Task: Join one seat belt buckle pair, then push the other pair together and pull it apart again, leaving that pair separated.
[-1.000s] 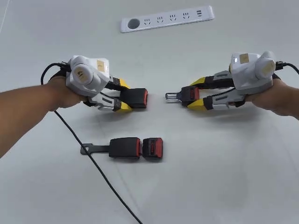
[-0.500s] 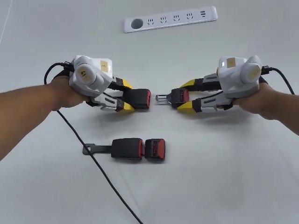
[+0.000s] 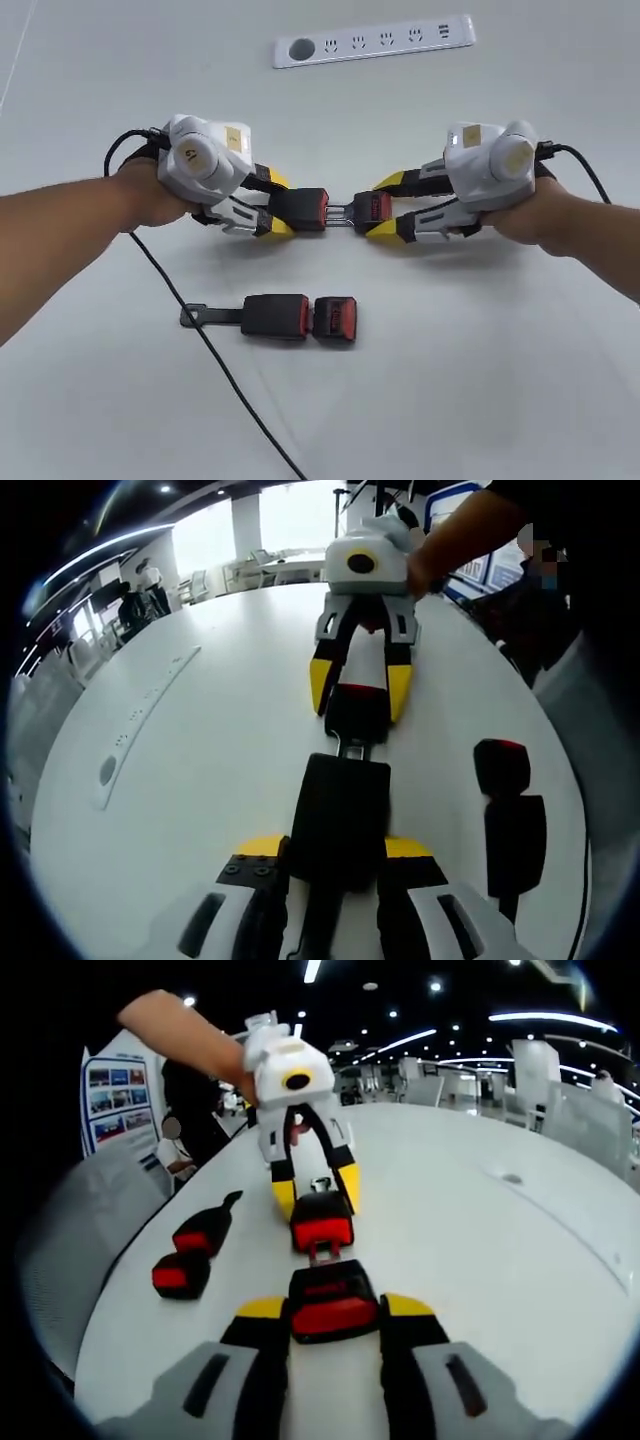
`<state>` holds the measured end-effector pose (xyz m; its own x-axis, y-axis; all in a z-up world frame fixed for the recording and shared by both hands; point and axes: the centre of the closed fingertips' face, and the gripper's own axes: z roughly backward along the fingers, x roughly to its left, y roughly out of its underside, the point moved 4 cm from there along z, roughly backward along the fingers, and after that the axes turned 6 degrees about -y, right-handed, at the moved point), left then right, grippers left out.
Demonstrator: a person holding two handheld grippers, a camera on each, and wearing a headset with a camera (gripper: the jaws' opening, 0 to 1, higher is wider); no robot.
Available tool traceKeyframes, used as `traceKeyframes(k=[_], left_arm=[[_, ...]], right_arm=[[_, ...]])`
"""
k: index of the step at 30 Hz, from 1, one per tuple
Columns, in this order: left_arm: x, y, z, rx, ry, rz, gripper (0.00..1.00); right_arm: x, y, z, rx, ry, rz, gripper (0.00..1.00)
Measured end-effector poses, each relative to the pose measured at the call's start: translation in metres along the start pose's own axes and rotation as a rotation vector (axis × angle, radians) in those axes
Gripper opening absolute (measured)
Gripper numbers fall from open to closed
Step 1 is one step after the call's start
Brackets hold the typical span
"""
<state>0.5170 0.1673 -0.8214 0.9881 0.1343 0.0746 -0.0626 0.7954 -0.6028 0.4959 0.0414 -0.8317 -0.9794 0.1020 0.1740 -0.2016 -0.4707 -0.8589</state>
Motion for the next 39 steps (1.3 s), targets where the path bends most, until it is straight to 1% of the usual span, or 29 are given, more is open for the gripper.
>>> traceKeyframes(k=[2,4,10,17,21,26,30,39], left_arm=[[0.0,0.0,0.0,0.003,-0.001,0.0,0.35],[0.0,0.001,0.0,0.005,-0.002,0.001,0.35],[-0.001,-0.001,-0.001,0.015,-0.007,-0.008,0.35],[-0.001,-0.001,-0.001,0.023,-0.006,-0.013,0.34],[-0.001,-0.002,-0.001,0.035,-0.002,-0.026,0.34],[0.0,-0.002,-0.001,0.037,0.0,-0.03,0.34],[0.0,-0.001,-0.001,0.037,0.002,-0.034,0.33],[0.0,-0.001,-0.001,0.039,0.004,-0.046,0.33]], right_arm=[[-0.001,-0.003,-0.006,-0.001,0.003,0.003,0.35],[-0.002,-0.002,-0.002,0.005,-0.001,0.002,0.35],[-0.001,-0.003,-0.001,0.007,0.001,-0.003,0.35],[-0.001,-0.005,-0.002,0.02,0.004,-0.009,0.34],[-0.003,-0.007,-0.003,0.033,0.001,-0.006,0.34],[-0.004,-0.013,-0.012,0.025,0.006,-0.008,0.34],[-0.005,-0.013,-0.012,0.021,0.005,-0.021,0.34],[-0.005,-0.014,-0.012,0.038,0.008,-0.019,0.34]])
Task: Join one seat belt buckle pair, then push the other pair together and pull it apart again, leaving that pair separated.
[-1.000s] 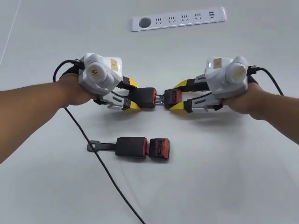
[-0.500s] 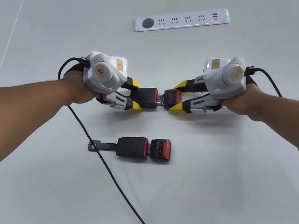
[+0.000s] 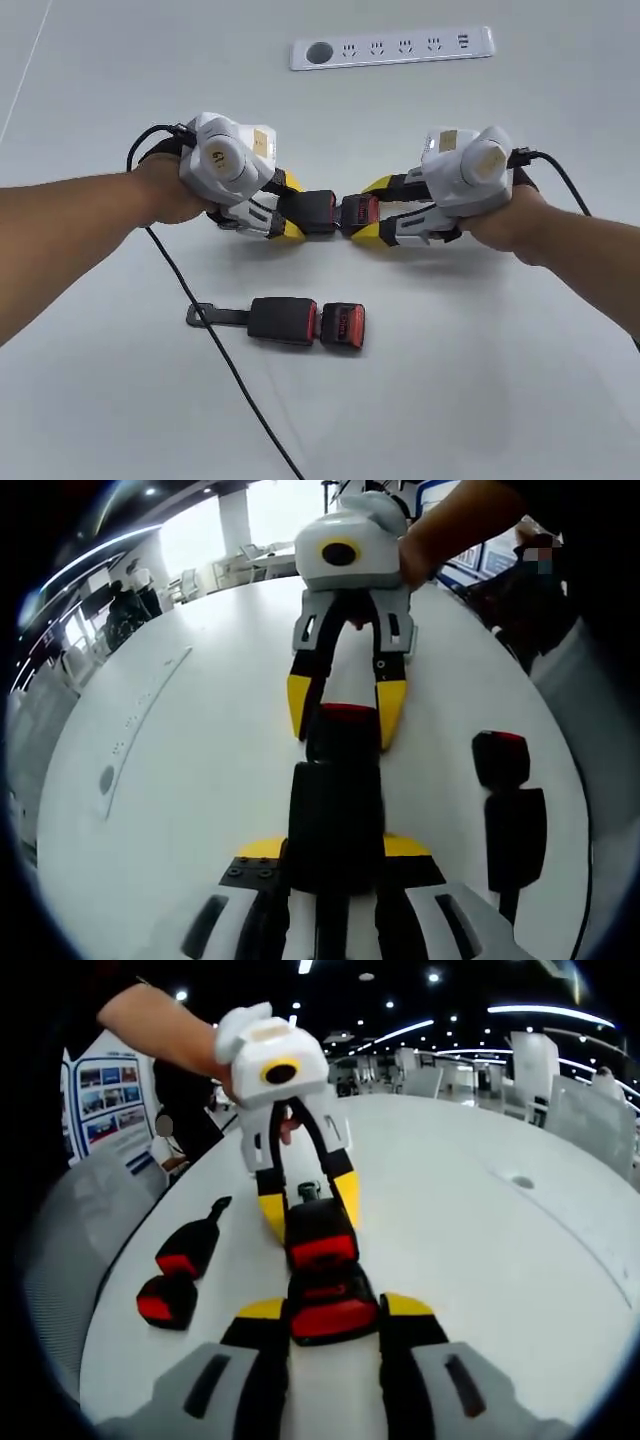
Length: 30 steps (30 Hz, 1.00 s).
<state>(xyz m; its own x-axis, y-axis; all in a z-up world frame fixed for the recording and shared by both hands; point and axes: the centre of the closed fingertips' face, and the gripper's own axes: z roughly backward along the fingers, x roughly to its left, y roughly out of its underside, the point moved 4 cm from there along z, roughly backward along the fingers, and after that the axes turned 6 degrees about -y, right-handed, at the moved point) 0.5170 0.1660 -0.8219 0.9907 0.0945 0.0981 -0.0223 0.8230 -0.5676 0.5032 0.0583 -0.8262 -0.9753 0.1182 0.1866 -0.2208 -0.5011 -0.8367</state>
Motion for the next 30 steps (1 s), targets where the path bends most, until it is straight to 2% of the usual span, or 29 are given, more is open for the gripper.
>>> traceKeyframes(k=[10,30], left_arm=[[-0.0006,-0.0012,0.0001,0.011,0.013,-0.028,0.33],[-0.0006,-0.0013,0.0005,0.013,0.018,-0.033,0.33]], right_arm=[[-0.0005,0.0,0.0003,0.022,0.001,0.01,0.34],[-0.0029,-0.0008,-0.0016,0.038,0.011,0.016,0.34]])
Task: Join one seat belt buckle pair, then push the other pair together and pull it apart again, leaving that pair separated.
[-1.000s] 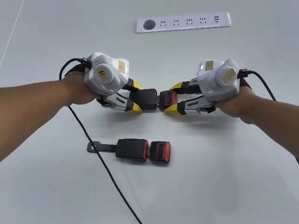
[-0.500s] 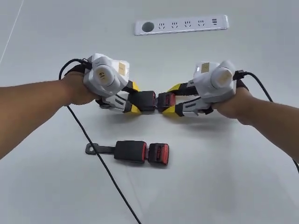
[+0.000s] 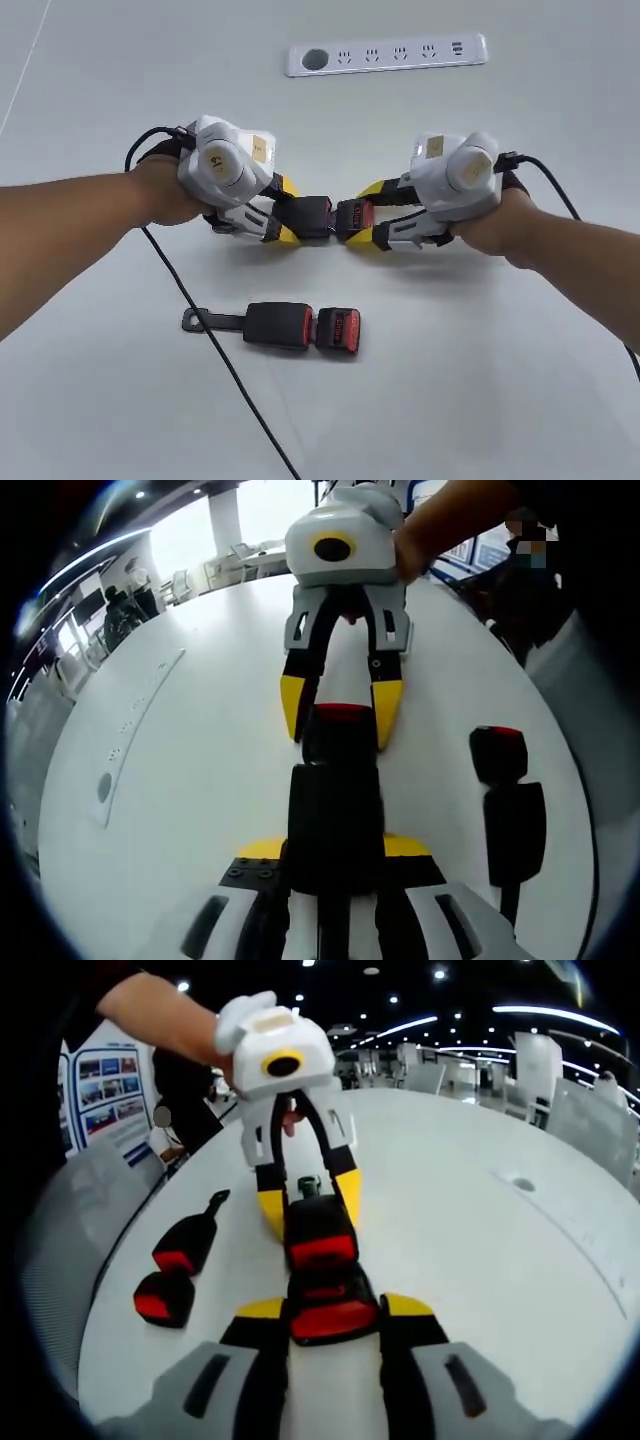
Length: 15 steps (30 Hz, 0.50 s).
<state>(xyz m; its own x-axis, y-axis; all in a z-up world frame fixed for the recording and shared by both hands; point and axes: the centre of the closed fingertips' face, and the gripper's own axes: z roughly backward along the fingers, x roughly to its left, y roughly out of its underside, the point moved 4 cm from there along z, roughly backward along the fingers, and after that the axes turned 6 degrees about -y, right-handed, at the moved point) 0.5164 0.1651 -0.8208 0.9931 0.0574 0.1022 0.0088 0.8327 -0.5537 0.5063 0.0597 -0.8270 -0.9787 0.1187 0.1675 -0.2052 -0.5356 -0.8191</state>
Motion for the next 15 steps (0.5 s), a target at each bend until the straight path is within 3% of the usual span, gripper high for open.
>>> traceKeyframes(k=[15], left_arm=[[0.0008,-0.0001,-0.0001,0.0,0.01,-0.007,0.34]], right_arm=[[-0.0006,-0.0007,-0.001,0.022,0.001,0.018,0.34]])
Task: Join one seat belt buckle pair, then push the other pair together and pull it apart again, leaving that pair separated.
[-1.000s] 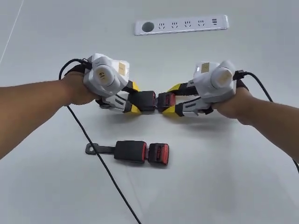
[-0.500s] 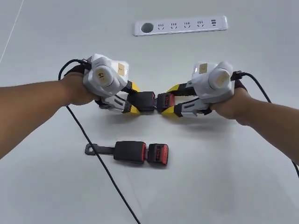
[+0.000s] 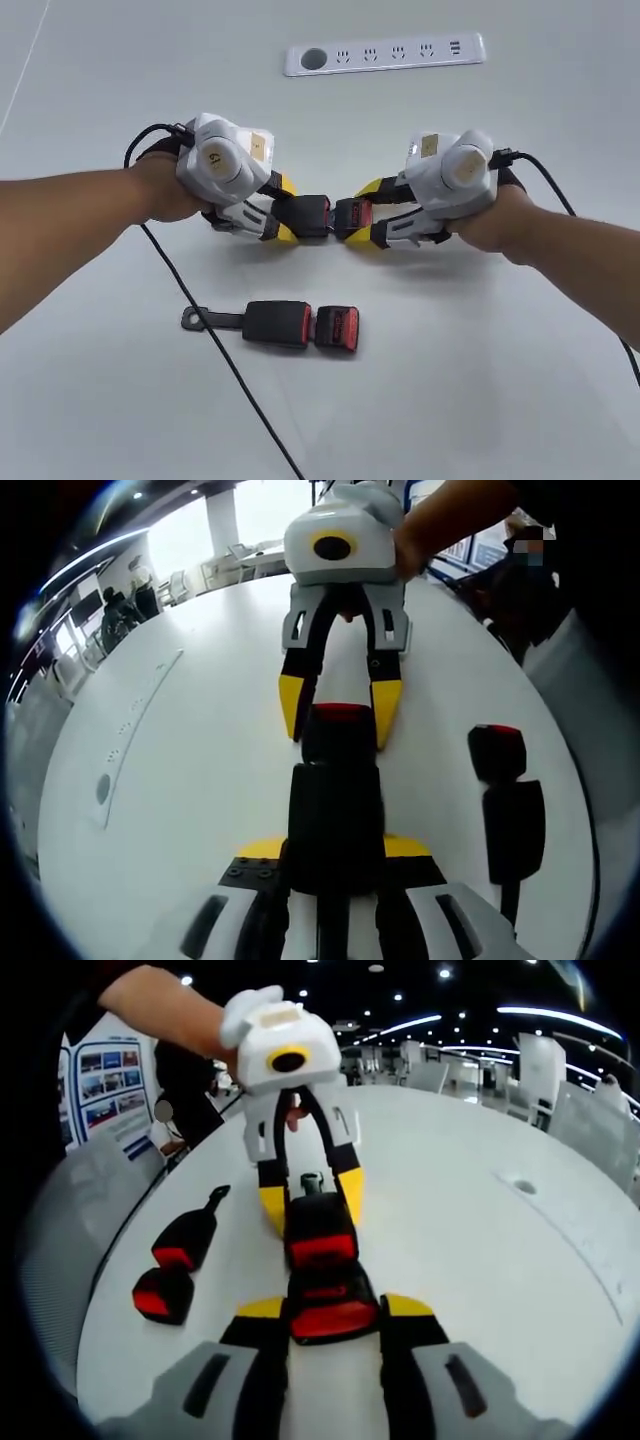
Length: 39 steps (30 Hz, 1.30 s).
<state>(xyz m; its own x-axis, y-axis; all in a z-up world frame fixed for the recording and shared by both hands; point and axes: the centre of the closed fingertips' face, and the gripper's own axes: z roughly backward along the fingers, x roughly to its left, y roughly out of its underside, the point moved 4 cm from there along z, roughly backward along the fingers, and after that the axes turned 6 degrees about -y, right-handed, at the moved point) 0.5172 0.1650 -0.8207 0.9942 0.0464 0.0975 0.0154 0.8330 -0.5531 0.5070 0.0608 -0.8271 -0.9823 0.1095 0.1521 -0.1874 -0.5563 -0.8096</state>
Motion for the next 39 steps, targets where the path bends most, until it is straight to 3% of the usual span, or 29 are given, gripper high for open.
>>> traceKeyframes(k=[13,26,39], left_arm=[[0.0,0.001,0.0,-0.007,-0.002,0.017,0.34],[0.001,0.001,0.0,-0.009,0.0,0.033,0.34],[0.0,0.001,0.001,-0.009,-0.002,0.041,0.34]], right_arm=[[0.001,0.002,0.002,0.014,0.015,-0.006,0.35],[0.001,0.011,0.017,0.032,0.007,0.008,0.35],[0.002,0.03,0.048,0.056,0.015,0.001,0.35]])
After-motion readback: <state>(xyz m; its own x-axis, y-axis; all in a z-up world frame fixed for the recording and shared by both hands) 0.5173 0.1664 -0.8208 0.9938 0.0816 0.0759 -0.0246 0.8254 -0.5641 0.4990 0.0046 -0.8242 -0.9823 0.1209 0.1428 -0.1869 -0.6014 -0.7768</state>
